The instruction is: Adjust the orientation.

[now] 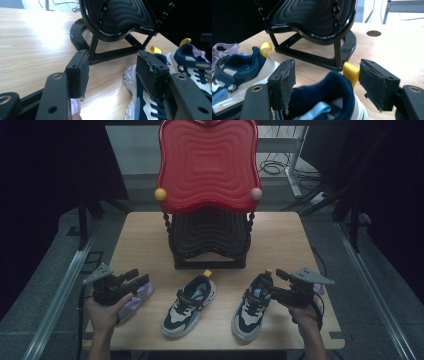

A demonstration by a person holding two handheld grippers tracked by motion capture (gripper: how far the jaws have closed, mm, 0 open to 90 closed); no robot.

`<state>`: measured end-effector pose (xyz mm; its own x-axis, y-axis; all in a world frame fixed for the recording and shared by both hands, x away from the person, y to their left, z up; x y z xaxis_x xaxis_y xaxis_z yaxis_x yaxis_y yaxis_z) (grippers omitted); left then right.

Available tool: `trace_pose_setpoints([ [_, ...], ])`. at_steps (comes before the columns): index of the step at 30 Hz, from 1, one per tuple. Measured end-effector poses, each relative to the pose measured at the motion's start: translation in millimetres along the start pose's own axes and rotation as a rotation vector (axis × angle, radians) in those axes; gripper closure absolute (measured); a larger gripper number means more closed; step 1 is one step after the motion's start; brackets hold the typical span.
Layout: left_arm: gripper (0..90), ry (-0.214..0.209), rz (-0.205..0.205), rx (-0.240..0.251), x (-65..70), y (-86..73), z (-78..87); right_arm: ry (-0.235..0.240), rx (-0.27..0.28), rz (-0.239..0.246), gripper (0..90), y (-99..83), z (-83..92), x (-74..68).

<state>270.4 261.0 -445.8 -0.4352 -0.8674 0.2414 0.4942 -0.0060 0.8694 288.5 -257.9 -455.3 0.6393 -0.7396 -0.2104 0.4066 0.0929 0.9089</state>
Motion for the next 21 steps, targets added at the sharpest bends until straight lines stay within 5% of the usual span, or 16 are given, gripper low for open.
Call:
trace_pose_setpoints([
  [8,43.6,-0.023,-0.015,0.005,2.9,-7.7,3.7,-0.044,0.034,-0.043,37.7,-18.8,13.2,6.7],
  [12,45.1,-0.069,-0.024,0.005,7.3,-7.3,3.7,-0.063,0.022,-0.049,37.8,-26.1,17.9,3.4],
  [21,47.8,-0.072,-0.040,-0.030,12.2,-8.2,-5.1,-0.065,0.023,-0.084,35.6,-32.3,14.6,13.1],
])
Point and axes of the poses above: each handheld gripper's, and its own axes: z roughly backward along the jaws, y roughly out of its top, x roughly to its right, the point moved 1 cm from there along -z, roughly forward along the jaws, and after that the axes turned 7 degrees about y, right-handed, at the moved point
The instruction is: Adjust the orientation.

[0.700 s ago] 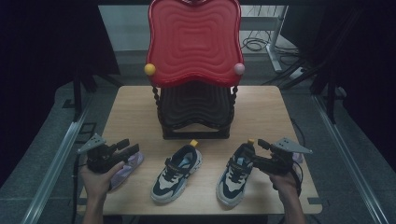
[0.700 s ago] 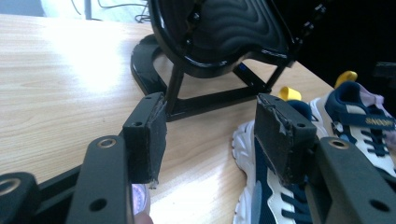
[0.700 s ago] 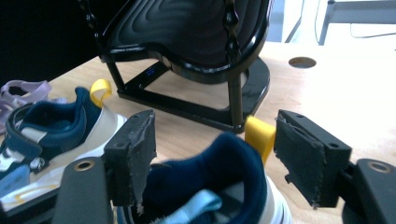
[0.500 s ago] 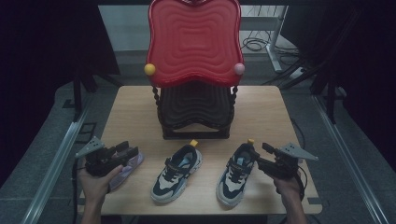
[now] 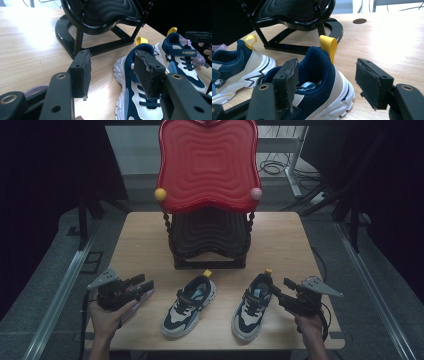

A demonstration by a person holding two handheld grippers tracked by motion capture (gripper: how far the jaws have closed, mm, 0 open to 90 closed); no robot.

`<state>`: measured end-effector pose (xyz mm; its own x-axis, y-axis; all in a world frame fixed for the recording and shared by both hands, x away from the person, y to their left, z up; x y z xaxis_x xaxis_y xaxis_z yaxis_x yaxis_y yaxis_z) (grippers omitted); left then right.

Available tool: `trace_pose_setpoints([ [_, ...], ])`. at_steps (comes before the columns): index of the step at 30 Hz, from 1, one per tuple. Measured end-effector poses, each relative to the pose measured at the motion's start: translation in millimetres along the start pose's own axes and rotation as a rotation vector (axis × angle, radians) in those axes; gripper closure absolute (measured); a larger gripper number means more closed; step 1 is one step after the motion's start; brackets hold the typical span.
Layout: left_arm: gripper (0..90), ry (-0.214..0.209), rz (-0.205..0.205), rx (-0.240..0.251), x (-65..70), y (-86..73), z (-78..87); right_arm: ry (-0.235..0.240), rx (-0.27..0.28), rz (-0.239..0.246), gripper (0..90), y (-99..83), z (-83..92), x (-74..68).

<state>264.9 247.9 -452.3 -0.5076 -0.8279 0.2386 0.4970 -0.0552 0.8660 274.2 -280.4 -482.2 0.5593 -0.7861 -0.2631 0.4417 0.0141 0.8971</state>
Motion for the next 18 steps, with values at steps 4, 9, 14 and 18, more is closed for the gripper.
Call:
trace_pose_setpoints([
  [4,47.7,-0.003,-0.009,0.004,3.4,1.5,1.3,-0.018,0.007,0.021,35.4,1.4,1.3,-0.3],
  [9,49.6,-0.003,0.005,-0.020,2.4,0.3,-1.6,-0.028,0.030,0.001,34.7,2.6,7.2,3.9],
  [14,52.1,-0.001,-0.005,-0.066,4.8,-1.7,-8.0,-0.050,0.037,0.000,34.3,3.6,9.3,5.6],
  [18,55.7,-0.001,-0.018,-0.080,7.4,-1.9,-9.4,-0.054,0.042,-0.013,34.2,4.3,12.3,8.3],
])
Point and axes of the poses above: each handheld gripper's, and its own axes: z roughly backward along the jaws, y roughly out of its top, x roughly to its right, the point moved 1 cm from there along -z, roughly forward along the jaws, and after that the axes turned 7 degrees about y, right-handed, at the moved point
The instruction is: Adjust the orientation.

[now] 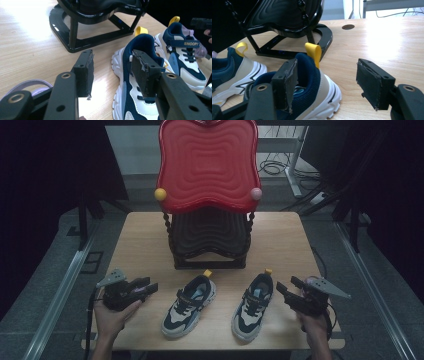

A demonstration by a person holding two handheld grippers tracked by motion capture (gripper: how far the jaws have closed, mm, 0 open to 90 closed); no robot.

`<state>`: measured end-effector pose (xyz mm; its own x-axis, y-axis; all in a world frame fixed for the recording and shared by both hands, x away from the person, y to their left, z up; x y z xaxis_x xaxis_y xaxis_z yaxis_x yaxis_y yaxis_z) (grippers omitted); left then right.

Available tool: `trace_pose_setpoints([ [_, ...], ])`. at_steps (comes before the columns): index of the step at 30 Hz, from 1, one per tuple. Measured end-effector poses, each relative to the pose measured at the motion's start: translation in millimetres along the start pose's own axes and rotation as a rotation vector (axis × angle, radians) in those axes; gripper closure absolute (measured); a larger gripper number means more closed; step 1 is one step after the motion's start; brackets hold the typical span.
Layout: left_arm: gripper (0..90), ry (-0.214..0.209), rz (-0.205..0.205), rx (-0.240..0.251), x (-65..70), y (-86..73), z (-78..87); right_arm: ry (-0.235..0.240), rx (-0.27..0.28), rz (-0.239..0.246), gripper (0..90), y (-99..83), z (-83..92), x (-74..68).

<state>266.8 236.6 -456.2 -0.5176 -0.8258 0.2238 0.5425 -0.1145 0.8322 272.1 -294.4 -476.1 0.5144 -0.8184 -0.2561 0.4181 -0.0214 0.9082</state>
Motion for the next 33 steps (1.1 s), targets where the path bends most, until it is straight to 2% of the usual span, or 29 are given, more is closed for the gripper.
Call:
trace_pose_setpoints([
  [2,57.6,0.001,-0.013,-0.017,3.9,0.9,2.7,-0.007,0.002,-0.007,33.9,-0.5,2.4,2.2],
  [3,59.2,-0.012,-0.025,-0.014,6.9,1.1,6.7,-0.009,0.002,-0.015,33.9,-0.6,4.6,3.5],
  [4,65.1,-0.034,-0.054,-0.020,9.0,2.1,15.1,-0.016,0.013,-0.018,33.9,0.9,9.1,8.3],
  [5,68.2,-0.034,-0.054,-0.020,9.0,2.1,15.1,-0.016,0.013,-0.018,33.9,0.9,9.1,8.3],
  [6,72.8,-0.004,-0.068,-0.042,6.7,3.7,21.2,-0.020,0.019,-0.027,33.7,2.5,12.6,11.9],
  [7,75.6,-0.004,-0.068,-0.042,6.7,3.7,21.2,-0.020,0.019,-0.027,33.7,2.5,12.6,11.9],
  [8,75.6,0.014,-0.068,-0.051,4.5,4.3,24.1,-0.022,0.026,-0.029,34.1,2.5,14.0,12.2],
  [9,81.4,0.025,-0.065,-0.057,1.9,3.8,26.5,-0.019,0.023,-0.020,34.3,1.7,15.1,11.2],
  [12,86.7,0.028,-0.069,-0.071,0.2,1.1,27.1,-0.018,0.015,-0.019,34.3,0.9,13.4,9.8],
  [20,88.1,0.064,-0.071,-0.155,-11.2,-16.6,32.2,0.006,-0.032,-0.004,33.1,-3.0,3.8,4.0],
  [26,88.5,0.106,-0.057,-0.166,-20.4,-24.8,43.3,0.020,-0.057,0.007,33.5,-3.9,0.3,1.1],
  [33,88.9,0.124,-0.051,-0.207,-23.6,-35.1,43.8,0.011,-0.042,0.006,33.9,-3.1,2.0,0.9],
])
Point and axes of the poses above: each handheld gripper's, and its own axes: z roughly backward along the jaws, y roughly out of its top, x roughly to its right, the point moved 1 cm from there along -z, roughly forward along the jaws, and after that the axes turned 7 degrees about y, right-handed, at the moved point
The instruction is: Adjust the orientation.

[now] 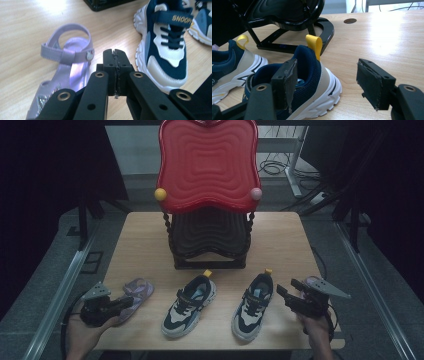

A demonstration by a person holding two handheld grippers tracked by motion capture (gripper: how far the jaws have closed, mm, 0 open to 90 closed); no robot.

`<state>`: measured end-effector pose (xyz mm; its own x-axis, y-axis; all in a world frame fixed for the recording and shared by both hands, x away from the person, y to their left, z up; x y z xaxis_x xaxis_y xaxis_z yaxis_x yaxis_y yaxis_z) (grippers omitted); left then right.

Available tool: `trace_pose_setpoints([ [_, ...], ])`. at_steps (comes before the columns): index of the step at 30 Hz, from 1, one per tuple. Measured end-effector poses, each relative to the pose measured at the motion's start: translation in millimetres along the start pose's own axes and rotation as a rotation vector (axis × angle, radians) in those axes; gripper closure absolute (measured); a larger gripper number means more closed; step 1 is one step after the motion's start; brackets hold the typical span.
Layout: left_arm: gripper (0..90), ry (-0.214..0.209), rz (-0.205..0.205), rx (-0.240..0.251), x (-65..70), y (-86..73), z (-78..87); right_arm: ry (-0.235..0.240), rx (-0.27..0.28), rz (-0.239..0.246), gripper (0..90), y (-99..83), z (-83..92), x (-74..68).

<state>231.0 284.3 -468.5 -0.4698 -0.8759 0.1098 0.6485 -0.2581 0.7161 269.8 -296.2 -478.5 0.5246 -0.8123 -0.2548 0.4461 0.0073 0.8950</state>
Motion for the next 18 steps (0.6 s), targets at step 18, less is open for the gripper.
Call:
trace_pose_setpoints([
  [18,89.2,0.026,0.040,-0.090,-10.2,-31.9,-16.0,-0.007,-0.019,0.001,33.8,-2.3,-3.0,0.7],
])
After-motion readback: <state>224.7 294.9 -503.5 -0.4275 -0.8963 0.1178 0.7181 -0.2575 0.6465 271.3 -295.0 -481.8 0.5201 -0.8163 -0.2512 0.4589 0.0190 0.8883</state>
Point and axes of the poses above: each handheld gripper's, and its own axes: z roughly backward along the jaws, y roughly out of its top, x roughly to its right, the point moved 1 cm from there along -z, roughly forward along the jaws, and after that the axes turned 7 degrees about y, right-handed, at the moved point
